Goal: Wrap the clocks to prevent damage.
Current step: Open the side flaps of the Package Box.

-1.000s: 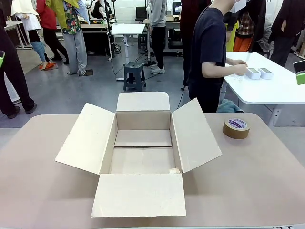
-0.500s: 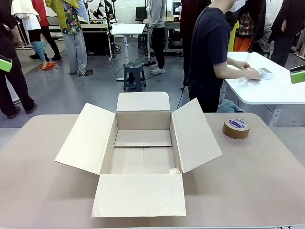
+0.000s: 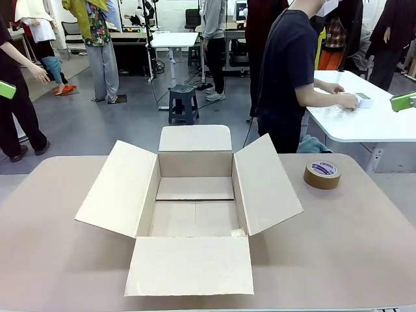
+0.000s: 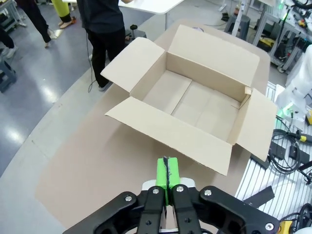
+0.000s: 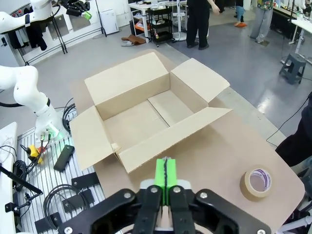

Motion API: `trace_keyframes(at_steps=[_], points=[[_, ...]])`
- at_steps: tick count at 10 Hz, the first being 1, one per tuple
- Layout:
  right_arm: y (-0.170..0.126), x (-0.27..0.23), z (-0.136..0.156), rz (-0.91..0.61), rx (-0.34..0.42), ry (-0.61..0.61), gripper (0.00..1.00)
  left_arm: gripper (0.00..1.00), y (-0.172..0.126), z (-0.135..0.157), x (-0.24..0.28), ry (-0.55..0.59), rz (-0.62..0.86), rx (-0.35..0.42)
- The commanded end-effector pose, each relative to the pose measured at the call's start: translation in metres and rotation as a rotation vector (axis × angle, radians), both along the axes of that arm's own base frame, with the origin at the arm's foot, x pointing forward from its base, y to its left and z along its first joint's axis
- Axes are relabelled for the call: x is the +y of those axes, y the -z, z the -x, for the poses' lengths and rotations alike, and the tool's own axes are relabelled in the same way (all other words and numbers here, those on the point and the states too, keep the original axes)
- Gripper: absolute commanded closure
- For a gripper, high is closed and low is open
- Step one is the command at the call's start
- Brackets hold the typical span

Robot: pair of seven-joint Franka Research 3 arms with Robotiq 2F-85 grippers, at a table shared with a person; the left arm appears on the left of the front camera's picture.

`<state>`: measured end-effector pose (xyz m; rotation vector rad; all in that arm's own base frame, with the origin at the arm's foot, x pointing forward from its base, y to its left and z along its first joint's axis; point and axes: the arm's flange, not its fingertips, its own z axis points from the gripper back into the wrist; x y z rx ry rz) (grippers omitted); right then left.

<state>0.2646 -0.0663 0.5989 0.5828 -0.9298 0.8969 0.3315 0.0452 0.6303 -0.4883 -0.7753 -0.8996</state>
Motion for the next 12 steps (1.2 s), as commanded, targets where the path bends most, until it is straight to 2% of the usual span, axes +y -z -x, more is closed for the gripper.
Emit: trace_keyframes(at_steps=[1,5,6,7,12], points=[[-0.0013,-0.0009,0.0007,0.007,0.028,0.002,1.0,1.0,-0.0038,0.0029,0.0017,-0.015,-0.036,0.024],[-0.0001,-0.0038,0.003,-0.002,0.033,-0.001,1.0,1.0,-0.0011,0.002,0.002,-0.021,-0.03,0.024],[-0.0012,-0.0034,-0.0006,-0.011,0.045,0.046,1.0,1.0,-0.002,0.0021,0.0015,-0.053,-0.034,0.007],[0.0007,-0.0006,0.0008,-0.001,0.004,-0.003,1.0,1.0,0.0014,0.0,0.0014,-0.002,-0.024,0.005],[0.0007,-0.0006,0.0008,-0.001,0.004,-0.003,1.0,1.0,0.0014,0.0,0.0014,-0.002,-0.024,0.005]])
